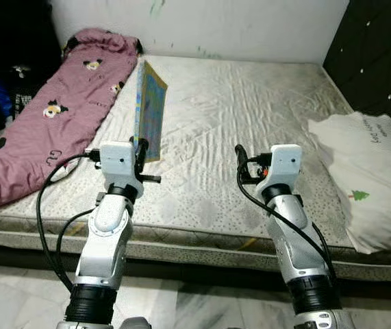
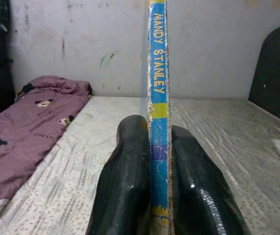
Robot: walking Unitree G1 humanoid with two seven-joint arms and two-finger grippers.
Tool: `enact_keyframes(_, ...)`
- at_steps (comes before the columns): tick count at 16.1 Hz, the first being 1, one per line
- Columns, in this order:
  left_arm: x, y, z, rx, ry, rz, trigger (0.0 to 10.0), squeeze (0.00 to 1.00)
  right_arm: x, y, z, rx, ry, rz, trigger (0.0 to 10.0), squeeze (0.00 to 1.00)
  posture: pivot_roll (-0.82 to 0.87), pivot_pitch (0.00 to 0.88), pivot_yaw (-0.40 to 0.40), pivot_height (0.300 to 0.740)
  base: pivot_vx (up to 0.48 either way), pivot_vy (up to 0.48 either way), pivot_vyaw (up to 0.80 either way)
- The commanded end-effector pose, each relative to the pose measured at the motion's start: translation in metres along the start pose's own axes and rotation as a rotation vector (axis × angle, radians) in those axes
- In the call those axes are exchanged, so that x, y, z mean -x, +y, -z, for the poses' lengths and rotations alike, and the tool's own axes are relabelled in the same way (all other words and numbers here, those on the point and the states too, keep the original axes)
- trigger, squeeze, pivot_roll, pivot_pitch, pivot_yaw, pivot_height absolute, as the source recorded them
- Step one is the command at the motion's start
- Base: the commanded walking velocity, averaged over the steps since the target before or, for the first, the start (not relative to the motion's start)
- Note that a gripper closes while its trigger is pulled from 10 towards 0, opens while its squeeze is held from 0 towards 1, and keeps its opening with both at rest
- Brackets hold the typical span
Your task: Clean up the room
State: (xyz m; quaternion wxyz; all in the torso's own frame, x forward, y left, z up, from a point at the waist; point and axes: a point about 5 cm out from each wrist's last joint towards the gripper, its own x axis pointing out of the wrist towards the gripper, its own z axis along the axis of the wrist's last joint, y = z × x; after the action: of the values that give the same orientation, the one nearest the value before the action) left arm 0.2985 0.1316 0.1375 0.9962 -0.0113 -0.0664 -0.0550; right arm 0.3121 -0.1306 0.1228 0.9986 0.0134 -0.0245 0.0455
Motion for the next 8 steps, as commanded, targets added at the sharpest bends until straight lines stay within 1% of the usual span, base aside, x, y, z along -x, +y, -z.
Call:
enact_keyframes(1,-0.0022,0.0008,-0.0123,0.002,-0.057,0.001,10.0,0.00,-0.0036,0.0008,-0.0049,-0.002,-0.013,-0.004,10.0,0.00,0.03,0.000,-0.020,0.740,0.281,0.000,0.00)
enact_keyframes(7,-0.0028,0.0007,-0.0109,0.012,-0.049,0.009,10.0,0.00,-0.0034,0.0001,-0.0059,0.010,-0.018,-0.001,10.0,0.00,0.03,0.000,-0.019,0.740,0.301,0.000,0.00)
enact_keyframes(8,-0.0029,0.0006,-0.0095,0.012,-0.036,0.001,10.0,0.00,-0.0032,-0.0002,-0.0052,0.011,-0.016,0.000,10.0,0.00,0.03,0.000,-0.019,0.740,0.000,0.000,0.00)
